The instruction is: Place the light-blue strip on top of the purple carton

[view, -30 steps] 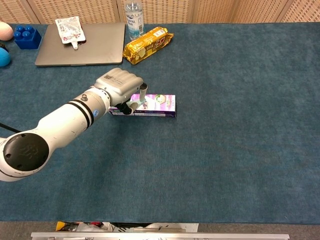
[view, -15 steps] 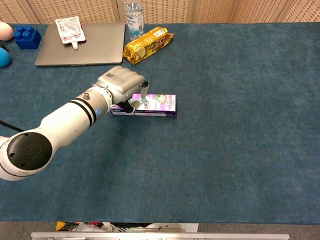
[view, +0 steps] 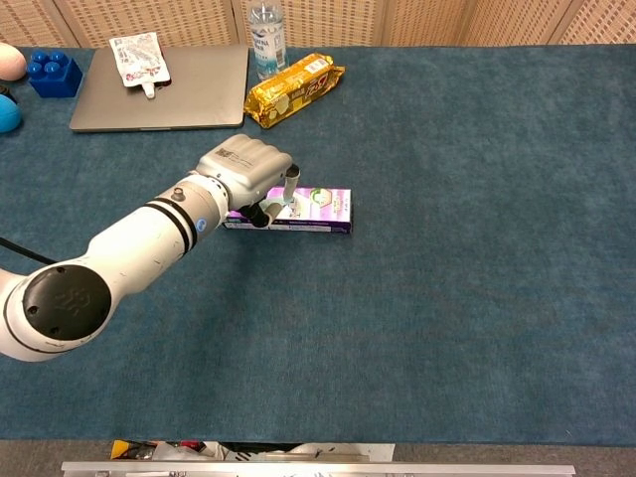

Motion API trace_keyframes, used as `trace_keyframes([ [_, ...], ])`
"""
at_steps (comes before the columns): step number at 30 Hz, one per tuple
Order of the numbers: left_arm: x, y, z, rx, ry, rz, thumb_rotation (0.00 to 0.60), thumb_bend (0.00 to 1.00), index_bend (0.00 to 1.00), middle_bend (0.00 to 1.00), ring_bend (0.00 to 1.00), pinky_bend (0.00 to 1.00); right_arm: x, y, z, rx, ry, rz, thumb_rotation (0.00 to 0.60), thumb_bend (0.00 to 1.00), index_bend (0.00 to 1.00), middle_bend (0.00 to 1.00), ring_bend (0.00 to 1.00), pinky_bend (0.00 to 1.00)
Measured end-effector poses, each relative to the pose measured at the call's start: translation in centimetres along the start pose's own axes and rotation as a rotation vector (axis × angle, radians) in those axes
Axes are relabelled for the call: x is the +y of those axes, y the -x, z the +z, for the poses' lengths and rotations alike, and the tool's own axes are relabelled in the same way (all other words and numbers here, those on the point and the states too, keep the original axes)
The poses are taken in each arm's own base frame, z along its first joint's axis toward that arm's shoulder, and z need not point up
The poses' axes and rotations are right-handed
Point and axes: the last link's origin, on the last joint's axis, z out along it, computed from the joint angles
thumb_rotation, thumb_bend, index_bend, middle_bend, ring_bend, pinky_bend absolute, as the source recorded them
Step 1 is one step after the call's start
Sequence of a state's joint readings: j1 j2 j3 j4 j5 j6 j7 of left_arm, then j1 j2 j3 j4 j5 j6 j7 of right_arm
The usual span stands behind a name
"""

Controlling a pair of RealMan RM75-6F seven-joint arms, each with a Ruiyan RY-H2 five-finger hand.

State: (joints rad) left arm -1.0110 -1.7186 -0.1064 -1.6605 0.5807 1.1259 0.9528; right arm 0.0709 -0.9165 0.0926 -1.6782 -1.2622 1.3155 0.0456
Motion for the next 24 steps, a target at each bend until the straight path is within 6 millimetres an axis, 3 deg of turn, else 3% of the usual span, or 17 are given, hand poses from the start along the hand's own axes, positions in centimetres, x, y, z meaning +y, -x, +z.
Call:
trace_keyframes([
  [24, 0.62, -0.18, 0.57, 0.001, -0.005, 0.000, 0.600, 0.48, 0.37, 1.00, 1.00, 1.00, 0.52, -0.05, -0.13, 0.001, 0.014, 0.003, 0.600, 0.26, 0.02, 0.44, 0.39, 0.36],
])
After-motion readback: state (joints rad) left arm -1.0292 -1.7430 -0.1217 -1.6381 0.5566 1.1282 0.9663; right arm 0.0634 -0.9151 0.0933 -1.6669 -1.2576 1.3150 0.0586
